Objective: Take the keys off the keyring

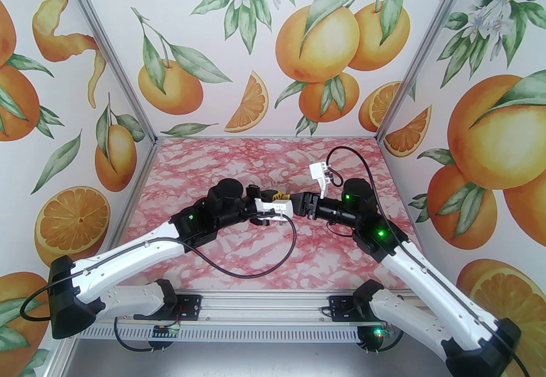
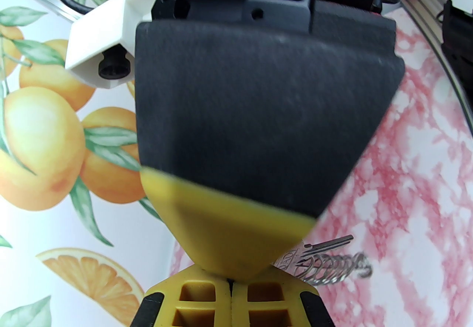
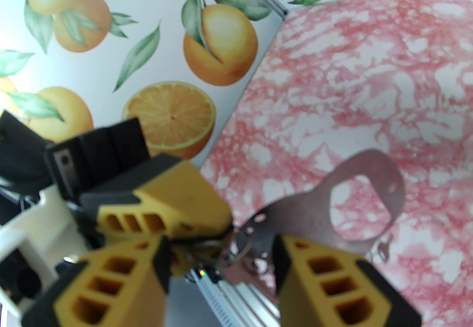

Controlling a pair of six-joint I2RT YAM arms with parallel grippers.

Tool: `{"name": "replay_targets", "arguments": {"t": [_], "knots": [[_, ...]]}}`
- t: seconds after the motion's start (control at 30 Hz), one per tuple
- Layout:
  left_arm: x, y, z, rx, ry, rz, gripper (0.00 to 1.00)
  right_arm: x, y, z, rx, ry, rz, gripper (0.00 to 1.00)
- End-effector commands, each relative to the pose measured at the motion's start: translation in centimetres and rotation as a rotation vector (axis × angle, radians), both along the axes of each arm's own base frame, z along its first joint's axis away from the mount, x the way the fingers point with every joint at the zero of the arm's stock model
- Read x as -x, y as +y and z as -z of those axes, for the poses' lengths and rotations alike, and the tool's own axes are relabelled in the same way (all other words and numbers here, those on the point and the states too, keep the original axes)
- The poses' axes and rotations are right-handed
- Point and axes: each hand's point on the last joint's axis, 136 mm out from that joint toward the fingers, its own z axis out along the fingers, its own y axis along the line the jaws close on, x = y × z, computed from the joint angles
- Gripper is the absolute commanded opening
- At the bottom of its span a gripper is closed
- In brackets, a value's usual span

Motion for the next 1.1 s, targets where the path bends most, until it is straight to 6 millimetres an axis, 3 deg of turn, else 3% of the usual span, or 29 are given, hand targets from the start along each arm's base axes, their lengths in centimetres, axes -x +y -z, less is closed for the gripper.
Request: {"name": "replay_targets", "arguments": {"t": [0.0,0.13,0.37,0.57,0.7,1.07], "knots": [[-0.1,-0.4,-2.3,0.039,-0.032,0.0,0.0,-0.5,-0.2,0.3,0.067,-0.001,0.043,0.51],[0.0,-0.2,-2.5,0.043,-0.038,-0.005,0.0,-1.2,-0.8,1.2,0.109,0.021,0.098,0.45],[0.5,0.3,-2.8,0.055,-0.047,0.002,0.0,-1.0,-1.2,0.7,0.064,0.024,0.1,0.36],[0.6,0.2,-3.0,0.063,-0.046,0.009,0.0,0.0,0.3,-1.3,-0.024,-0.042,-0.016,0.36],[0.9,0.2,-3.4,0.079,-0.047,0.022,0.0,-0.2,0.1,-1.1,-0.001,-0.044,-0.008,0.38],[0.6,0.1,-3.2,0.07,-0.05,0.013,0.0,-0.2,-1.3,0.2,0.066,-0.039,0.041,0.32]]}}
